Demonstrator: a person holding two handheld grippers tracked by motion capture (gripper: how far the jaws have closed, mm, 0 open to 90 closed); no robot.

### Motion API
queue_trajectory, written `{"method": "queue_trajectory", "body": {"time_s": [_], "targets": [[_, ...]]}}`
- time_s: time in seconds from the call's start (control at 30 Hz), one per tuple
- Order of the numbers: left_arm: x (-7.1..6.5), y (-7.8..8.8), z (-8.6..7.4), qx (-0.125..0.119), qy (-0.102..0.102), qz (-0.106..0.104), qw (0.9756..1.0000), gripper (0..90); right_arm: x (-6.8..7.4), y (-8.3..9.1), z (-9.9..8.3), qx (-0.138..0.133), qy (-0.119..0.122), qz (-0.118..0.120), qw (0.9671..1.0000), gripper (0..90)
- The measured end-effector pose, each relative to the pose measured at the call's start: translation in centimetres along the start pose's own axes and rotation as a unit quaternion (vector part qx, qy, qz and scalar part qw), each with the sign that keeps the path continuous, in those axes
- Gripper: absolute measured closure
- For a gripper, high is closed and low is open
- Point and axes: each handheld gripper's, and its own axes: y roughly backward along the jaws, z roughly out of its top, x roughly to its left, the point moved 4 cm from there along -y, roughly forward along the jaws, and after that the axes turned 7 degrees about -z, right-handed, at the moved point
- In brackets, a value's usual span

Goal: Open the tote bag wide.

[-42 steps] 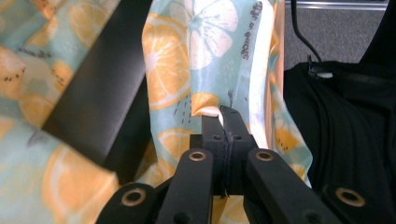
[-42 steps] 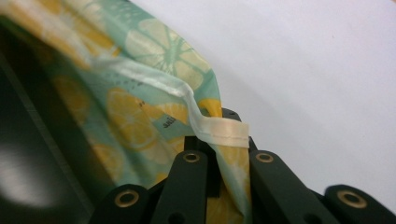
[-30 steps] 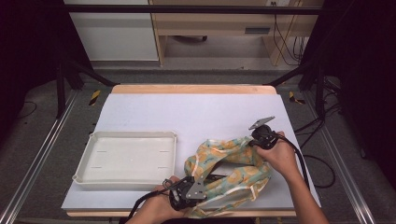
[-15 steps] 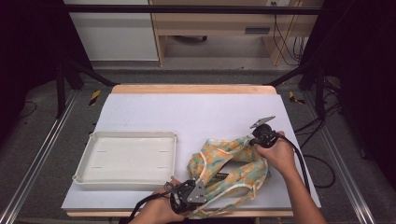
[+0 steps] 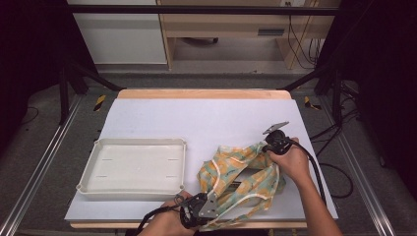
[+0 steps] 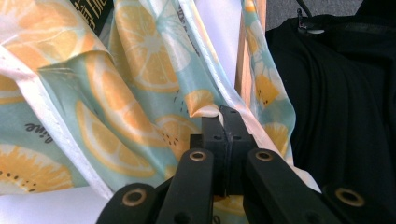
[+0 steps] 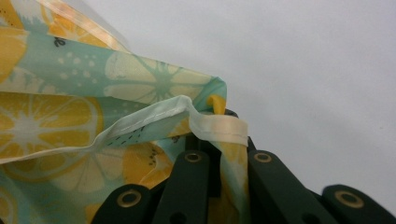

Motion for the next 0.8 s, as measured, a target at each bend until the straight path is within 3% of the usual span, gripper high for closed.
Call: {"method": "queue_trajectory", "body": {"time_s": [0.8], "targets": [[-0.39,0.04,0.15,-0.002,-0.008,-0.004,1.0000,90.0,-0.07,-0.03,0.38,0.002,0.005,-0.013,0.9999,89.5]]}}
